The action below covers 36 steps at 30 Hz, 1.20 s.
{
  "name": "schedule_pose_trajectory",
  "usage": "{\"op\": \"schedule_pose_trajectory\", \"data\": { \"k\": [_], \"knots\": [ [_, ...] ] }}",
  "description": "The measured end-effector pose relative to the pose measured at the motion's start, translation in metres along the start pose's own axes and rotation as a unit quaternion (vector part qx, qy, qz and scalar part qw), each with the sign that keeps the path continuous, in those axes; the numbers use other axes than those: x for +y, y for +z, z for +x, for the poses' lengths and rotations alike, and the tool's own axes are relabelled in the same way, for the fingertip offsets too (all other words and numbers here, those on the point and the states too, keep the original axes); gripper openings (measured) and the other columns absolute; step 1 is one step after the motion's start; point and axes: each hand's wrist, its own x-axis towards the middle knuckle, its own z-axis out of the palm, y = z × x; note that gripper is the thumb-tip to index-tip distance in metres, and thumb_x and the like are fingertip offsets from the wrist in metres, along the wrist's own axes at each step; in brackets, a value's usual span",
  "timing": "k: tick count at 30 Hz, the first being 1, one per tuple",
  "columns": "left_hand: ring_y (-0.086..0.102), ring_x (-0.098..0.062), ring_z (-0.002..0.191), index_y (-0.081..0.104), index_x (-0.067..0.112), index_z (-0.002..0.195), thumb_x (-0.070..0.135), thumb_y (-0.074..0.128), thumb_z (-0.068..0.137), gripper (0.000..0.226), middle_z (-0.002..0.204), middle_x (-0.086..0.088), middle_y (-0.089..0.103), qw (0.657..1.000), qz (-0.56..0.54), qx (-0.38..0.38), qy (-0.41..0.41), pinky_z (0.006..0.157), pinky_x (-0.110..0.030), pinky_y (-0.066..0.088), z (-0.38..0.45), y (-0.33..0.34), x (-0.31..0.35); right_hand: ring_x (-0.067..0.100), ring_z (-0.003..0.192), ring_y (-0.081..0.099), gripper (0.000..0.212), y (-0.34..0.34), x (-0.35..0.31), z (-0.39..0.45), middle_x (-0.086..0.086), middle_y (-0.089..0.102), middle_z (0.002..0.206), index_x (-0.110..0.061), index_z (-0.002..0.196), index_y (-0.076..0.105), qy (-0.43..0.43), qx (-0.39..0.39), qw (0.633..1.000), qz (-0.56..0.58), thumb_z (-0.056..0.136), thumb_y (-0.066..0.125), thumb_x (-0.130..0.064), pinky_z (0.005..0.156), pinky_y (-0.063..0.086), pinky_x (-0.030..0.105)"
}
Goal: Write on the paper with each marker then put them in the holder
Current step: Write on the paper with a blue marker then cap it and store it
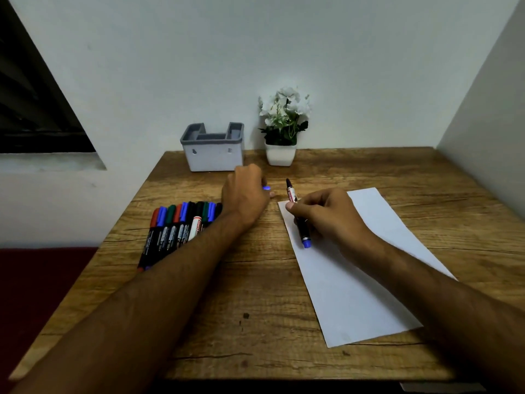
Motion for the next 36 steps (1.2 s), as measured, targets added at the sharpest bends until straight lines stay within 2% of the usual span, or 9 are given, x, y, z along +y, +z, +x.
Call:
{"op": "schedule_pose_trajectory", "data": {
  "k": [4, 7, 13, 17, 23, 28, 30, 34, 36],
  "knots": [
    [0.062, -0.019, 0.093, 0.072, 0.013, 0.099, 0.040, 0.080, 0.078, 0.035, 0.099, -0.005, 0.070, 0.999, 0.018, 0.027, 0.020, 0.082, -0.037, 0.056, -0.006, 0.002, 0.001, 0.003, 0.049, 0.057, 0.025, -0.008, 0.007, -0.002, -0.004, 0.066, 0.056, -0.010, 0.072, 0.078, -0.012, 0.026, 1.000, 0.000, 0.088, 0.080, -0.029, 0.056, 0.042, 0.022],
    [0.058, -0.020, 0.106, 0.069, 0.011, 0.110, 0.018, 0.070, 0.085, 0.026, 0.111, -0.005, 0.066, 0.994, -0.001, 0.063, 0.086, 0.090, -0.028, 0.045, -0.024, -0.008, 0.004, 0.009, 0.056, 0.060, 0.023, -0.012, 0.015, -0.007, 0.000, 0.067, 0.060, -0.014, 0.073, 0.077, -0.041, 0.055, 0.998, 0.016, 0.089, 0.079, -0.031, 0.059, 0.046, 0.027],
    [0.037, -0.012, 0.140, 0.045, 0.014, 0.146, 0.025, 0.055, 0.095, 0.053, 0.151, 0.000, 0.046, 0.969, -0.045, -0.105, 0.218, 0.113, -0.020, 0.021, -0.073, -0.018, 0.005, 0.014, 0.060, 0.061, 0.016, -0.021, 0.030, -0.015, 0.012, 0.070, 0.067, -0.015, 0.081, 0.077, -0.093, 0.025, 0.995, 0.001, 0.092, 0.076, -0.027, 0.063, 0.053, 0.037],
    [0.011, -0.010, 0.151, 0.023, 0.016, 0.156, 0.040, 0.046, 0.100, 0.065, 0.164, 0.000, 0.019, 0.960, -0.015, -0.169, 0.222, 0.119, -0.023, 0.006, -0.085, -0.018, 0.002, 0.018, 0.064, 0.062, 0.008, -0.037, 0.031, -0.016, 0.014, 0.072, 0.074, -0.015, 0.090, 0.079, -0.130, -0.045, 0.990, -0.024, 0.091, 0.077, -0.023, 0.062, 0.050, 0.036],
    [0.003, -0.011, 0.152, 0.015, 0.017, 0.157, 0.049, 0.032, 0.102, 0.066, 0.165, 0.000, 0.011, 0.962, 0.022, -0.188, 0.197, 0.115, -0.021, -0.005, -0.098, -0.013, 0.003, 0.020, 0.063, 0.068, 0.020, -0.066, 0.037, -0.014, 0.014, 0.073, 0.075, -0.008, 0.104, 0.078, -0.115, -0.113, 0.987, 0.022, 0.087, 0.076, -0.019, 0.062, 0.054, 0.032],
    [-0.002, -0.011, 0.152, 0.012, 0.016, 0.158, 0.045, 0.028, 0.104, 0.063, 0.166, -0.001, 0.004, 0.967, 0.004, -0.186, 0.172, 0.120, -0.026, -0.003, -0.093, -0.008, 0.006, 0.047, 0.066, 0.070, 0.063, -0.072, 0.037, -0.011, 0.019, 0.071, 0.095, -0.019, 0.144, 0.057, -0.138, -0.158, 0.975, 0.067, 0.085, 0.076, -0.004, 0.065, 0.059, 0.050],
    [-0.006, -0.011, 0.151, 0.008, 0.016, 0.158, 0.046, 0.029, 0.103, 0.066, 0.166, -0.002, 0.000, 0.968, 0.012, -0.190, 0.165, 0.121, -0.028, -0.005, -0.092, -0.007, 0.007, 0.048, 0.066, 0.071, 0.057, -0.075, 0.036, -0.008, 0.023, 0.071, 0.100, -0.017, 0.141, 0.058, -0.148, -0.173, 0.972, 0.066, 0.089, 0.073, -0.002, 0.063, 0.058, 0.057],
    [-0.005, -0.010, 0.151, 0.011, 0.016, 0.158, 0.050, 0.030, 0.102, 0.068, 0.166, -0.001, 0.001, 0.969, 0.018, -0.187, 0.158, 0.118, -0.025, -0.008, -0.091, -0.007, 0.006, 0.046, 0.069, 0.069, 0.036, -0.079, 0.039, -0.003, 0.028, 0.069, 0.108, -0.002, 0.132, 0.063, -0.130, -0.190, 0.966, 0.115, 0.097, 0.056, 0.000, 0.059, 0.058, 0.040],
    [-0.005, -0.009, 0.151, 0.009, 0.017, 0.158, 0.052, 0.029, 0.102, 0.069, 0.166, 0.001, 0.000, 0.970, 0.022, -0.188, 0.154, 0.115, -0.024, -0.010, -0.091, -0.007, 0.007, 0.044, 0.078, 0.070, 0.039, -0.079, 0.039, 0.000, 0.028, 0.071, 0.112, 0.000, 0.137, 0.057, -0.110, -0.190, 0.964, 0.147, 0.099, 0.046, 0.001, 0.067, 0.060, 0.043]
  ]
}}
